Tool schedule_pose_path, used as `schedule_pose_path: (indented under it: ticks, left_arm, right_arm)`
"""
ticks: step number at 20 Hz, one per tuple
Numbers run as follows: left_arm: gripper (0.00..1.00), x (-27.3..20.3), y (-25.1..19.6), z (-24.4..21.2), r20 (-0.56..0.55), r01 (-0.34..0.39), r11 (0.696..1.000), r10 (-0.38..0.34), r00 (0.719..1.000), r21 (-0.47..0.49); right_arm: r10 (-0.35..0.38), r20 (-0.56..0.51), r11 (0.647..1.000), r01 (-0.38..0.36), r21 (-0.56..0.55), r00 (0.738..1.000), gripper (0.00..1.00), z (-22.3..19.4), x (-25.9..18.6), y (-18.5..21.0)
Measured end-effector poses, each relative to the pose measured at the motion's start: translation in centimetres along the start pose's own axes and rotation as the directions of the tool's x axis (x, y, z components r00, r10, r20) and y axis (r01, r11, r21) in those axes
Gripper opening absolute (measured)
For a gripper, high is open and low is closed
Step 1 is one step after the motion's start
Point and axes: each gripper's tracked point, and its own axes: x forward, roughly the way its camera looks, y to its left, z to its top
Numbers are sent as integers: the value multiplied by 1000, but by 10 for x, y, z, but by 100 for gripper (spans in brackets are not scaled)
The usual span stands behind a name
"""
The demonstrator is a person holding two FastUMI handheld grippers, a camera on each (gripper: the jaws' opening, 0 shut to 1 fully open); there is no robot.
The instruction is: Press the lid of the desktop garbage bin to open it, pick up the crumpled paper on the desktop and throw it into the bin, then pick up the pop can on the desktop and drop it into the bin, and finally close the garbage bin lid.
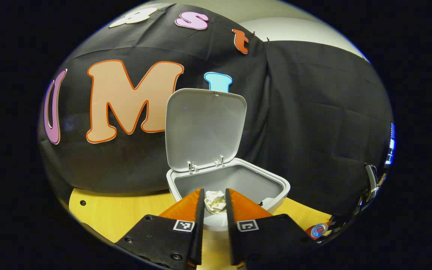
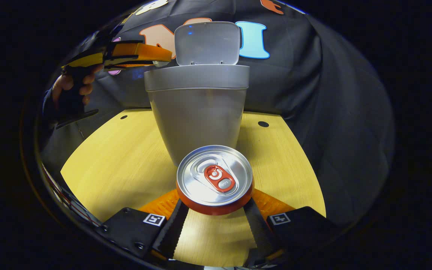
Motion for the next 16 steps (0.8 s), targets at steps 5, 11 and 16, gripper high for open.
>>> schedule_pose_path:
  ticks: [5, 11, 16]
  left_arm:
    - [50, -6, 1, -7, -15, 4, 1000, -4, 1000, 10]
    - [79, -27, 15, -10, -4, -35, 999, 35, 999, 17]
    - [83, -52, 37, -16, -1, -93, 995, 93, 996, 24]
  right_arm:
    - [-12, 23, 1000, 12, -9, 1000, 84, 18, -7, -5]
    - [-21, 107, 999, 24, -29, 994, 85, 73, -16, -13]
    - [-14, 157, 998, 23, -57, 988, 86, 114, -30, -18]
